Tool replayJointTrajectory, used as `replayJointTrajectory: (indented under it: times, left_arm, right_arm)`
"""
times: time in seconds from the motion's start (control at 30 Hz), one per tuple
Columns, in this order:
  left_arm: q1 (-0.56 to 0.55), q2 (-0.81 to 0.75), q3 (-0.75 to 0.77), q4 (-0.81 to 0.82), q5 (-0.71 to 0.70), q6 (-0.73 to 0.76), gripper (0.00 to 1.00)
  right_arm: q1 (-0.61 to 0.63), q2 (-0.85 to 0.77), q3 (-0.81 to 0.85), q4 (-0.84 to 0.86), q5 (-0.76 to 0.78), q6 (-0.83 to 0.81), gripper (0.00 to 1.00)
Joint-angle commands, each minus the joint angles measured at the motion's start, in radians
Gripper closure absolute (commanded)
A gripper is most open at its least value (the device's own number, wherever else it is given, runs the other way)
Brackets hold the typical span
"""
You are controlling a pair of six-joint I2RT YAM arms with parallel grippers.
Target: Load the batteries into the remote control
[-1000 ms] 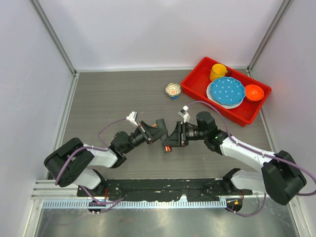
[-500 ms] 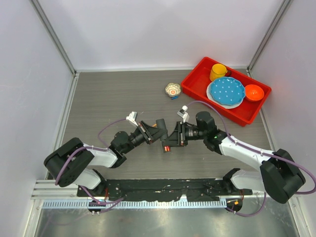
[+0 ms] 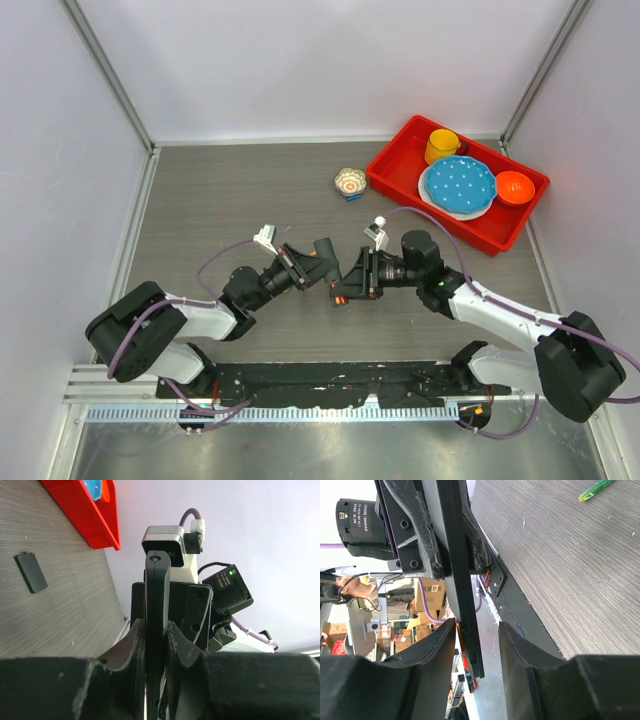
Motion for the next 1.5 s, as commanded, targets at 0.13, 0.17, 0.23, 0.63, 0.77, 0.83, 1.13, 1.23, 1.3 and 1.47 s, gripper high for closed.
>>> replayJointTrajectory:
  times: [0.13,0.17,0.23,0.63,0.77,0.83,1.13,1.23,1.3,1.47]
  left_arm:
    - [0.016,-0.051,0.030,0.107,-0.033,0.015,1.00]
    - [0.018,-0.050,0.035,0.107,-0.031,0.015,1.00]
    - [0.016,-0.050,0.039,0.104,-0.030,0.013,1.00]
    - [0.025,-0.035,0.059,0.100,-0.019,0.012,1.00]
    - [0.025,-0.031,0.055,0.112,-0.022,0.007,1.00]
    - [0.024,-0.033,0.055,0.114,-0.019,0.006,1.00]
    - [0.030,-0.048,0.025,0.111,-0.025,0.015,1.00]
    - [0.063,-0.051,0.010,0.127,-0.013,0.012,1.00]
    - [0.096,-0.065,0.007,0.115,0.003,0.010,1.00]
    - [0.247,-0.126,-0.028,0.071,0.071,-0.016,1.00]
  right_arm:
    - [0.008,-0.002,-0.033,0.114,-0.017,0.050,0.59]
    - [0.006,0.000,-0.035,0.114,-0.017,0.045,0.60]
    - [0.008,0.009,-0.039,0.130,-0.023,0.050,0.61]
    - [0.015,0.026,-0.042,0.180,-0.039,0.070,0.60]
    - [0.017,0.038,-0.049,0.180,-0.036,0.071,0.75]
    - [0.017,0.038,-0.053,0.182,-0.031,0.073,0.86]
    - [0.014,0.014,-0.030,0.128,-0.013,0.051,0.61]
    - [0.011,-0.020,0.022,-0.023,0.027,-0.040,0.49]
    - [-0.001,-0.035,0.056,-0.128,0.056,-0.093,0.46]
    - [-0.026,-0.086,0.120,-0.340,0.151,-0.183,0.45]
